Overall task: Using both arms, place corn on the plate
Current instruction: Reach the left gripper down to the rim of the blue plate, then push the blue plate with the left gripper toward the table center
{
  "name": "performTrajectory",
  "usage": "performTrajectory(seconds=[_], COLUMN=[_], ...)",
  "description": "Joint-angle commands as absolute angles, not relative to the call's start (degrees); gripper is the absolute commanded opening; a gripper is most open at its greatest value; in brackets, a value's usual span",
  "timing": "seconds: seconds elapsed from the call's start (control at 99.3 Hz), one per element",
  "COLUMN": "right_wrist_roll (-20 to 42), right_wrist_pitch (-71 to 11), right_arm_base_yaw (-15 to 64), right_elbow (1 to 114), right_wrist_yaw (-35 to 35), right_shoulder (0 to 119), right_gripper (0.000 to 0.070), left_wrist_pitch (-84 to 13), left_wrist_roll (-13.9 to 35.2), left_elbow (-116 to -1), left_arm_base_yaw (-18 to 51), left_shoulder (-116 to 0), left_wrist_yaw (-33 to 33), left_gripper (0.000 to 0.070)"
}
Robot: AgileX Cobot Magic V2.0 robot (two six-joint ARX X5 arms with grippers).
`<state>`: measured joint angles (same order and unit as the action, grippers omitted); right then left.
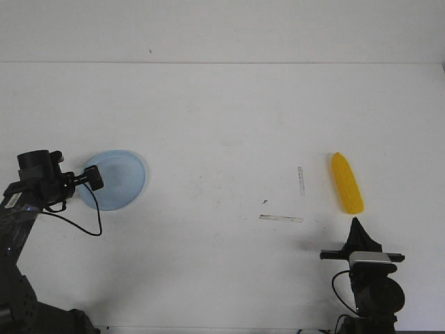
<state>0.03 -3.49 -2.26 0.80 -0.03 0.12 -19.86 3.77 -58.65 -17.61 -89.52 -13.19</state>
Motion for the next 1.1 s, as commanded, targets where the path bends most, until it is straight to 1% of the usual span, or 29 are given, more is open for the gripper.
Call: performTrajectory(seconds=[0.0,0.111,0.171,0.353,0.423,0.433,0.514,0.655,0.836,0.957,0.997,1.007,1.088], right_wrist_roll=[0.64,0.64,0.64,0.64,0.64,0.64,0.64,0.64,0.64,0.64,0.64,0.64,0.62], right_wrist_pitch=[-2.61,-2.61,-2.61,-2.61,-2.61,-2.61,-2.61,-2.61,-2.59,-2.59,-2.59,-2.59,-2.59], right_arm_base_yaw=[-2.22,-2.22,-2.22,-2.22,-2.22,-2.22,-2.22,-2.22,-2.22,-2.22,-2.22,-2.22,-2.22], right_elbow=[0.73,0.73,0.73,0.73,0.73,0.73,0.73,0.73,0.73,0.73,0.73,0.73,0.73], right_wrist_yaw=[-0.05,-0.08,-0.05,-0.08,-0.05,-0.05,-0.05,-0.05,-0.05,-0.05,-0.05,-0.08,-0.05], right_shoulder=[0.05,0.05,0.05,0.05,0.05,0.05,0.05,0.05,0.05,0.05,0.05,0.05,0.05], right_gripper=[0.0004,0.0004,0.0003,0.0003,0.0003,0.0004,0.0003,0.0003,0.0003,0.0003,0.0004,0.0003,0.0003], left_wrist_pitch=[-20.34,-20.78,-20.93,-21.41,-21.56,-21.58,-21.82,-22.28,-22.22,-22.22,-22.24,-22.26,-22.57], left_wrist_roll=[2.15,2.13,2.13,2.13,2.13,2.13,2.13,2.15,2.70,4.23,4.73,5.61,5.74], left_elbow=[-59.59,-59.59,-59.59,-59.59,-59.59,-59.59,-59.59,-59.59,-59.64,-60.58,-61.34,-62.72,-64.73], left_arm_base_yaw=[-17.89,-17.89,-17.89,-17.89,-17.89,-17.89,-17.89,-17.89,-17.87,-17.87,-17.87,-17.87,-17.80], left_shoulder=[-90.48,-90.48,-90.48,-90.48,-90.48,-90.48,-90.48,-90.48,-90.24,-89.49,-88.99,-87.99,-86.43], left_wrist_yaw=[-12.84,-12.84,-12.84,-12.84,-12.82,-12.82,-11.66,-9.17,-9.61,-15.07,-17.63,-20.03,-22.68], left_gripper=[0.0560,0.0431,0.0381,0.0157,0.0090,0.0071,0.0000,0.0000,0.0000,0.0000,0.0000,0.0000,0.0000])
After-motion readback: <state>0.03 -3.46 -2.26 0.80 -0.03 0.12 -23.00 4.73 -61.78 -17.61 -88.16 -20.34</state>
